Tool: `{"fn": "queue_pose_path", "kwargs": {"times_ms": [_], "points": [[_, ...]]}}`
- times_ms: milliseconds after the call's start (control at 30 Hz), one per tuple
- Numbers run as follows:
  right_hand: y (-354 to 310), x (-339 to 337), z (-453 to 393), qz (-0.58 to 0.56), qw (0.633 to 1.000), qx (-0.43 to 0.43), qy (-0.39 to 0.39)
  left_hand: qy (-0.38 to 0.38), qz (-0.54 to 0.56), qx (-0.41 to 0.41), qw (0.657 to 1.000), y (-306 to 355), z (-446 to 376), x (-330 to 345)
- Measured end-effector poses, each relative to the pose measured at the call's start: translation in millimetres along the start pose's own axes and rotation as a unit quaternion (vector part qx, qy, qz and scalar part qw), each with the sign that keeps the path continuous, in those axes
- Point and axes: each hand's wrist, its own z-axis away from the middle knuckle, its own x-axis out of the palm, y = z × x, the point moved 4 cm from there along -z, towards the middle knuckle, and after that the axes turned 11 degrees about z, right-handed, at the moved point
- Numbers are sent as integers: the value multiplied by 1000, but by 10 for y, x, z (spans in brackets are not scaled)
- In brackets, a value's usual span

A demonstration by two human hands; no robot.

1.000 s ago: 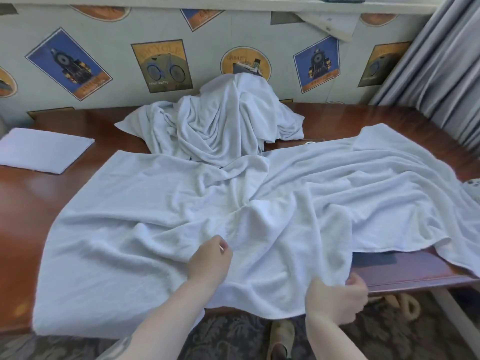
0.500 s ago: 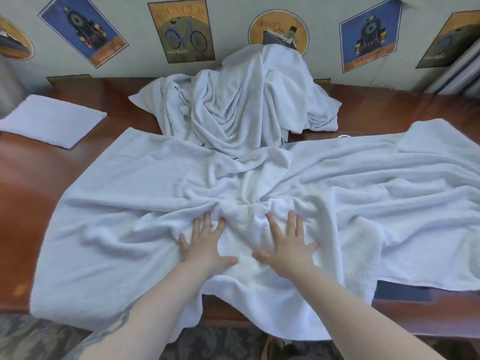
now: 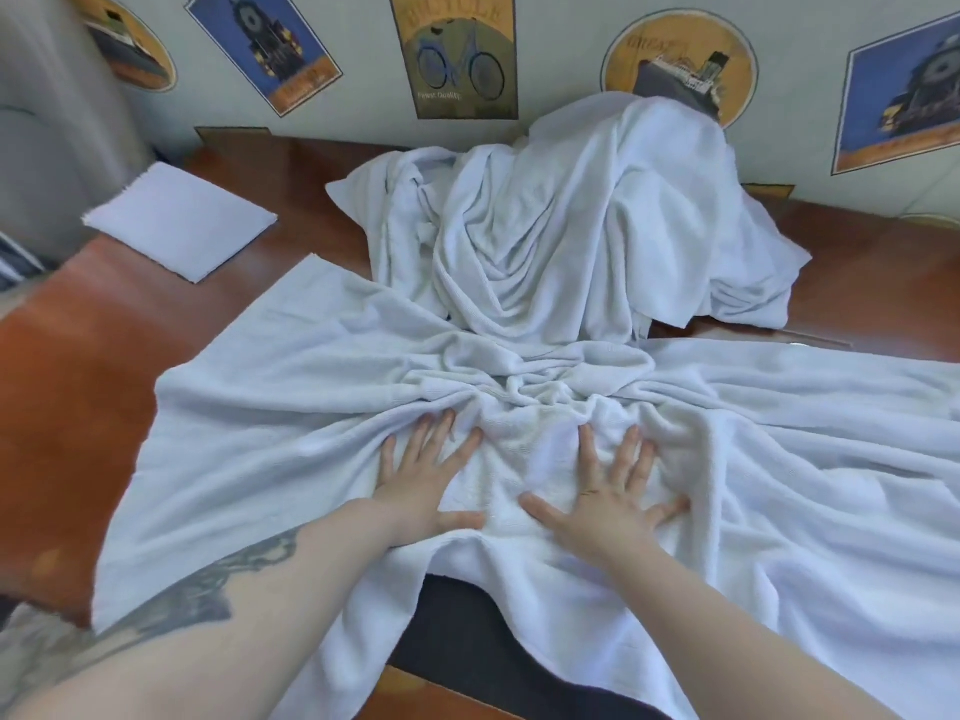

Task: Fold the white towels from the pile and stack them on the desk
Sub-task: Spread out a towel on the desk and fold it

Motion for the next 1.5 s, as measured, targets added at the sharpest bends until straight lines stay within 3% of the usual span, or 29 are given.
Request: {"fn": "queue_pose_path", "kwargs": {"times_ms": [300, 367, 467, 533, 700, 900, 933, 1067, 1200, 1267, 1367, 1500], "points": [[-112, -193, -170, -49, 998, 27, -9, -19, -36, 53, 998, -126, -497, -344], [-220, -257, -24, -87, 993, 51, 68, -23, -44, 69, 996, -142, -601, -418], [-627, -135, 501, -138, 944, -9, 298, -47, -34, 82, 995, -152, -705, -482], [-1016, 120, 870, -143, 928, -62, 338, -71, 2, 95, 993, -129, -720, -546], [-1452, 415, 941, -83, 944, 0, 319, 23, 229, 192, 954, -267, -392, -716], [-1503, 130, 699, -134, 954, 127, 238, 222, 252, 216, 917, -538, 663, -328], [-1514, 124, 716, -139, 954, 126, 236, 230, 249, 211, 917, -550, 817, -249], [-1550, 163, 1118, -216, 921, 52, 321, 138, 154, 122, 971, -683, 1114, 96], [-1402, 415, 1647, -308, 882, 28, 354, 205, 243, 88, 944, -819, 1263, -31], [-1333, 586, 1831, -301, 895, 27, 329, 211, 244, 68, 944, -983, 1326, -96], [-1409, 798, 1988, -246, 929, -7, 277, 182, 148, 99, 967, -1236, 1397, -106], [-1883, 854, 2028, -219, 947, -39, 233, 193, 67, 56, 977, -1651, 1602, -239]]}}
